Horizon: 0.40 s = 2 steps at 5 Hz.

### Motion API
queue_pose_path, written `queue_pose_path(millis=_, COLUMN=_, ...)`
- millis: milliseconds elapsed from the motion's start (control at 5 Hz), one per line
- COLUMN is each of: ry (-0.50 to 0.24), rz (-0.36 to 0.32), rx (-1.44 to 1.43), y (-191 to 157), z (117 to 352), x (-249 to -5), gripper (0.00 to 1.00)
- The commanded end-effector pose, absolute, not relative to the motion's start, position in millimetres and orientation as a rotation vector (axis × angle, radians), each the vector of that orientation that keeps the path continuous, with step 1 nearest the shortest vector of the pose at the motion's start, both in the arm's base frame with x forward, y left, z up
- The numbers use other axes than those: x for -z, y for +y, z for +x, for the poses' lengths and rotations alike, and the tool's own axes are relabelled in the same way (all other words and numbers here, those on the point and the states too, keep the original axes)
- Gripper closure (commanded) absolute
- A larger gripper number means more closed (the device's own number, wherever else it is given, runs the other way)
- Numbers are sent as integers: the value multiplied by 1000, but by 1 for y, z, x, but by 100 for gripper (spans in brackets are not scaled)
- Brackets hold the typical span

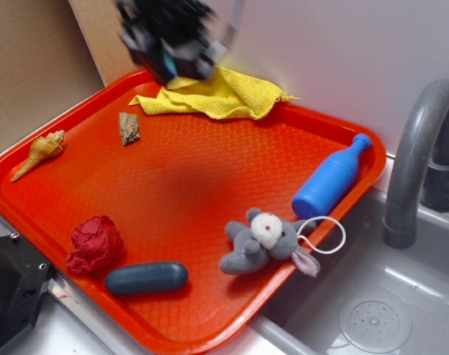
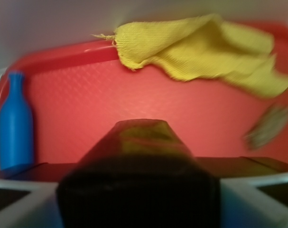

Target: Grab the black box.

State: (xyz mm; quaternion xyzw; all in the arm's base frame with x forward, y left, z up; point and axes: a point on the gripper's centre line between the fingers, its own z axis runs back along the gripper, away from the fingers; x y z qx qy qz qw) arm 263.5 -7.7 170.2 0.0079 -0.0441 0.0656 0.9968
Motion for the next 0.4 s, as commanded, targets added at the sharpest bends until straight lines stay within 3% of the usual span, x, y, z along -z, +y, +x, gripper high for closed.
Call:
queue_pose_path(millis=0, ry=-104, rz=-40, rx=-42, y=37, z=229, x=-248, gripper=100)
queue_pose_path(millis=200, ry=-127, rz=-42, rx=-23, y=38, z=221, x=-252, gripper=100)
